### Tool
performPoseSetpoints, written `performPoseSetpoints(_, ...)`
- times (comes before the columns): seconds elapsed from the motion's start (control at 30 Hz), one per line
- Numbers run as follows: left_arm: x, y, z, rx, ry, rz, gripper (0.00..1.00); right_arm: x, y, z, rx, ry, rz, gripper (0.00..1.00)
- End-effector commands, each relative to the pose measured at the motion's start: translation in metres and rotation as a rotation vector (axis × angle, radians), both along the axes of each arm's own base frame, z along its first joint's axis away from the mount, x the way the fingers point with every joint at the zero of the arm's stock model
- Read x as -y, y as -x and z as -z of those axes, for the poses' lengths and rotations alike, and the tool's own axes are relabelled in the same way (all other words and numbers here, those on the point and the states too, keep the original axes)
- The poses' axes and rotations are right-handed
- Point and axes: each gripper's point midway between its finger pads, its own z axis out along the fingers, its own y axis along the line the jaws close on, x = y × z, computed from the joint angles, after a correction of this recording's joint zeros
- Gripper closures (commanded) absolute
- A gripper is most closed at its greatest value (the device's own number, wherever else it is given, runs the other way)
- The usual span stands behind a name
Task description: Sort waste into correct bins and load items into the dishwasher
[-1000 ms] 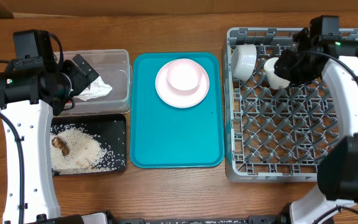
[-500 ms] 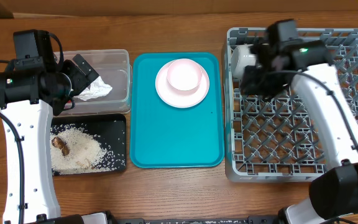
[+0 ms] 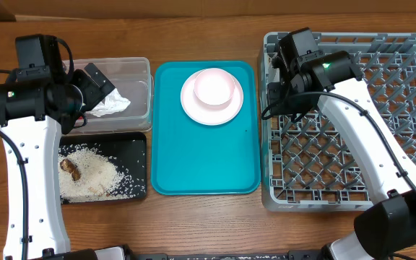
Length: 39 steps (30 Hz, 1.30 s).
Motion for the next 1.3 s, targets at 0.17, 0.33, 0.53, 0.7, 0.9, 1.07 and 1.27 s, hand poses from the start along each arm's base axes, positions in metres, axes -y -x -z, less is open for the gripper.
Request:
performPoseSetpoints(0.17, -0.001, -0.002, 0.001, -0.003, -0.005, 0.016, 0.0, 0.001, -0.009, 0.003, 0.043, -0.001, 0.021, 0.57)
performPoseSetpoints(0.33, -0.001, -0.002, 0.001, -0.002, -0.005, 0.016, 0.0, 0.002, -0.004, 0.021, 0.015, 0.009, 0.021, 0.57)
performPoseSetpoints(0.53, -0.001, -0.002, 0.001, -0.002, -0.005, 0.016, 0.0, 0.001, -0.008, 0.041, 0.032, 0.004, 0.014, 0.61)
performPoseSetpoints(0.7, -0.001, -0.002, 0.001, -0.003, -0.005, 0.016, 0.0, 0.001, -0.002, 0.049, 0.007, 0.005, 0.009, 0.63)
performPoseSetpoints(0.9, -0.001, -0.002, 0.001, -0.003, -0.005, 0.016, 0.0, -0.002, 0.003, 0.061, -0.008, 0.01, -0.001, 0.64)
performPoseSetpoints(1.07, -0.001, -0.002, 0.001, -0.003, -0.005, 0.016, 0.0, -0.003, 0.0, 0.066, 0.006, 0.005, -0.001, 0.64)
performPoseSetpoints(1.27, -0.001, -0.002, 0.001, -0.002, -0.005, 0.016, 0.0, -0.009, 0.006, 0.073, -0.014, -0.018, -0.015, 0.68)
